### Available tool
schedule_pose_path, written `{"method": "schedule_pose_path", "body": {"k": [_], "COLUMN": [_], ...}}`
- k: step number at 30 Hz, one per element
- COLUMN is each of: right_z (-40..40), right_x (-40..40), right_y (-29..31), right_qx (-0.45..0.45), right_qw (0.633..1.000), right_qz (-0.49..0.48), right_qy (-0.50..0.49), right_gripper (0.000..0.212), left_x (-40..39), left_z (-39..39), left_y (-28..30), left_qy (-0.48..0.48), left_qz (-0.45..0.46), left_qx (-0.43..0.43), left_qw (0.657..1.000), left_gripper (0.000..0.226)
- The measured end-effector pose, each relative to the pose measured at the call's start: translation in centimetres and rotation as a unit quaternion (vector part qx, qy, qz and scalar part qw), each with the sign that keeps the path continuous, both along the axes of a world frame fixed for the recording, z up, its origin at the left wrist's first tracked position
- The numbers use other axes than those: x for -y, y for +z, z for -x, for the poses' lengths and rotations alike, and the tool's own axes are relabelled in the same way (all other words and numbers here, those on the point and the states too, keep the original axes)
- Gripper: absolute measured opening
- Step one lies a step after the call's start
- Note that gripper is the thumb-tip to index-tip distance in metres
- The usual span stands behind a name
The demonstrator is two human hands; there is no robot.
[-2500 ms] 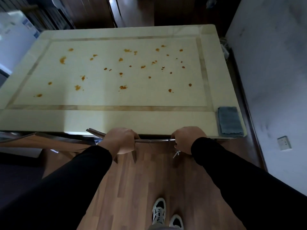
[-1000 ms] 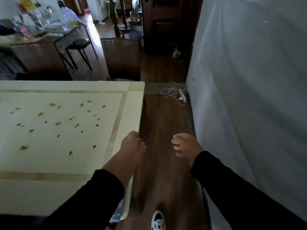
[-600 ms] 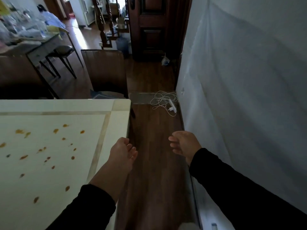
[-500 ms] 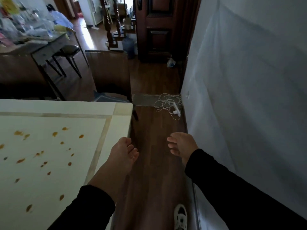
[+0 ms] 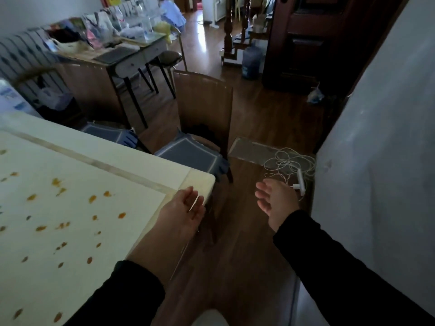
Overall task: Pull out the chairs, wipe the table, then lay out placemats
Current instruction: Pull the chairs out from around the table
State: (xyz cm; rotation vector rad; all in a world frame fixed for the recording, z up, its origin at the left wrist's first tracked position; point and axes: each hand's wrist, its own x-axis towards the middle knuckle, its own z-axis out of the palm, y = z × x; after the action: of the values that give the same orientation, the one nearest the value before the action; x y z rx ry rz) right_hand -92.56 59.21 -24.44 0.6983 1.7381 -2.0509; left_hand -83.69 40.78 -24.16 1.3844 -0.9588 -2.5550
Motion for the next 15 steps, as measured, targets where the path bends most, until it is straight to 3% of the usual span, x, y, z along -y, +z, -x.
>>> {"method": "schedule_pose_path", "body": {"k": [9, 15], "right_z": [17.5, 28.6], "right_x": [0.4, 0.4], "right_y": [-0.7, 0.5], "right_qx": [-0.005, -0.015], "right_qw": [0.999, 0.999], "right_qz": [-0.046, -0.028], "right_qy": [-0.003, -0.042], "right_gripper": [0.019, 0.012], "left_x": [3.1, 2.7], "left_z": [18.9, 32.2], "left_y": [-1.1, 0.1], "left_qy": [0.001, 0.000], "left_qz": [0.032, 0.022], "left_qx": [0.005, 0.022], "left_qw": [0.999, 1.000], "left_gripper": [0.005, 0.012]}}
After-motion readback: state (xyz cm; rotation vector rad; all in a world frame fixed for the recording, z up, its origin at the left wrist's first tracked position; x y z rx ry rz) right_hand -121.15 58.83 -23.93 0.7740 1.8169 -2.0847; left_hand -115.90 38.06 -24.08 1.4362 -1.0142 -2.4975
